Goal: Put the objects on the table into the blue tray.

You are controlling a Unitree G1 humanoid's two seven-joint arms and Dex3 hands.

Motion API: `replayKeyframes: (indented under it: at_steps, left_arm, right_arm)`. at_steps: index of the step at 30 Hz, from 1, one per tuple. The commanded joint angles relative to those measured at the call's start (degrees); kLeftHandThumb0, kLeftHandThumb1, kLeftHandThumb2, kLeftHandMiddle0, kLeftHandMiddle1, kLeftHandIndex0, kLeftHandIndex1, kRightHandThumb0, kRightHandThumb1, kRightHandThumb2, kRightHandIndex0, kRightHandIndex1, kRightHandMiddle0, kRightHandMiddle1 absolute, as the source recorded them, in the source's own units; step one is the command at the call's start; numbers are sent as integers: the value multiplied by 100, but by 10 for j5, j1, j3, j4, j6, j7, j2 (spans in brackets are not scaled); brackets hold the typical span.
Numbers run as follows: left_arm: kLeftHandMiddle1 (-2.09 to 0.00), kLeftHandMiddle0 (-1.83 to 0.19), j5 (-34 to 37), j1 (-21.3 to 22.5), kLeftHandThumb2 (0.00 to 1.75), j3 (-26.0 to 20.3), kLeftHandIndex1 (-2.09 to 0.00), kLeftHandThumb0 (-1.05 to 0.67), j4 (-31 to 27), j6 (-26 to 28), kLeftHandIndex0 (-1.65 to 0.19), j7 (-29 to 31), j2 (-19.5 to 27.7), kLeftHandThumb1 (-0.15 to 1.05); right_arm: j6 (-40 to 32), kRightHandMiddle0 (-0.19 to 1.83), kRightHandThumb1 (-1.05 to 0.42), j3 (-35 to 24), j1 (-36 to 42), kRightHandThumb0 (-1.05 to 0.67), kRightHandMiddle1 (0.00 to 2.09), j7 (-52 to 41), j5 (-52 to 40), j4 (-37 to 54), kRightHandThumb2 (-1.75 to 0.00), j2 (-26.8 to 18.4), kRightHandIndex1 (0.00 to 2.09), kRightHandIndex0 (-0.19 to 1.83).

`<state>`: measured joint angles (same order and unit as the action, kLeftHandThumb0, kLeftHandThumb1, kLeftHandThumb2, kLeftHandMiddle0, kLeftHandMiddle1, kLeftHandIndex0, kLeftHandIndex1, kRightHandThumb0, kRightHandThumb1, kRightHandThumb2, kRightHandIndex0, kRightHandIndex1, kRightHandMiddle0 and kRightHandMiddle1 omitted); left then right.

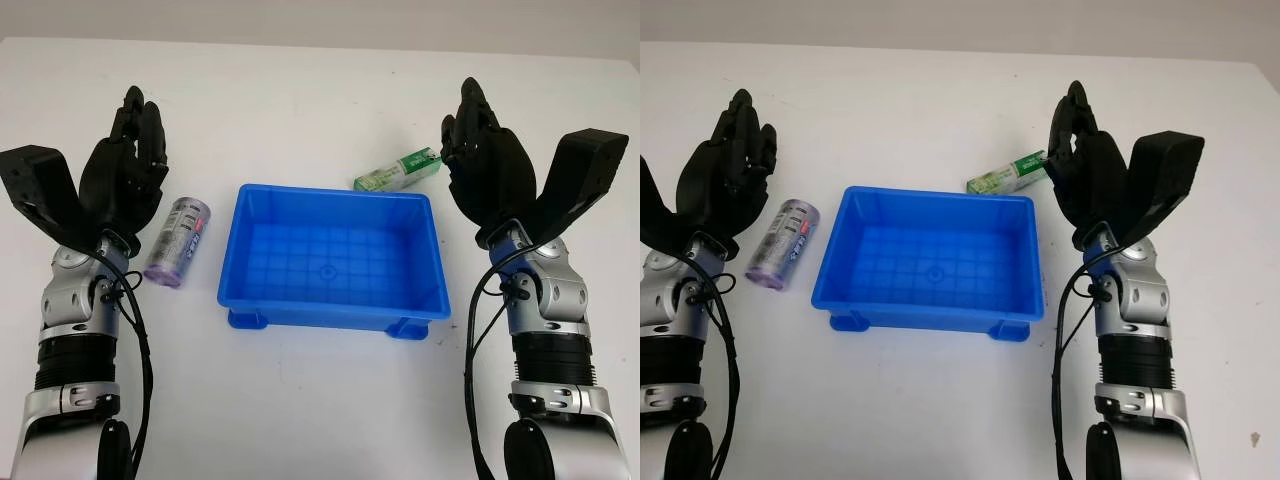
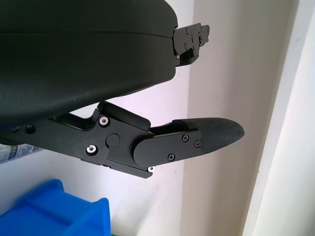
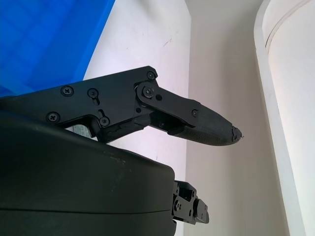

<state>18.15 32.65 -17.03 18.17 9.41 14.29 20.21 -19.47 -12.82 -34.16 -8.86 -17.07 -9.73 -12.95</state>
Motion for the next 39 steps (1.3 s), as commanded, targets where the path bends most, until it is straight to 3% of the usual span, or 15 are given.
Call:
replayKeyframes:
  at_steps: [1,10,16,20,21,24,27,30,34,39]
  left_arm:
    - [0,19,5,-20,56,-9,0,-74,-24,6,19,2,7,105]
    - [0,19,-6,-12,57,-8,0,-75,-5,19,19,-2,12,105]
    - [0,19,-7,3,57,-5,0,-75,28,0,19,6,10,105]
    - [0,19,-9,23,58,-4,0,-75,59,-14,19,10,10,105]
    - [0,19,-10,28,57,-4,0,-75,66,-17,19,10,9,105]
    - [0,19,-8,32,57,-3,0,-74,72,-24,19,11,4,105]
    - [0,19,-6,26,57,-4,0,-75,60,-24,19,9,2,105]
    - [0,19,-4,15,57,-5,0,-74,44,-20,19,8,2,105]
    - [0,19,-4,4,56,-6,0,-75,26,-12,19,7,2,105]
    - [0,19,-7,0,57,-3,0,-74,29,-15,19,11,4,105]
  right_arm:
    - [-10,-19,-105,-4,13,-74,0,-1,-7,23,-74,-2,0,-19]
    - [-9,-19,-105,1,-22,-77,0,-30,-1,-44,-70,-17,0,-19]
    - [12,-13,-105,-8,-62,-73,4,-99,0,-41,-59,-87,3,-13]
    - [91,-1,-105,2,-117,-67,13,-128,46,-86,-40,-145,10,-1]
    - [109,-2,-105,8,-133,-64,22,-129,63,-104,-34,-158,11,2]
    - [159,-12,-101,35,-184,-68,89,-113,132,-161,-12,-197,23,22]
    - [247,-4,-90,72,-225,-64,109,-99,206,-230,-5,-228,40,38]
    - [312,0,-81,109,-258,-60,116,-87,267,-297,-5,-248,85,27]
    - [387,0,-77,167,-285,-50,105,-81,346,-362,-5,-271,89,16]
    - [462,26,-76,298,-315,-44,54,16,538,-426,-5,-289,49,23]
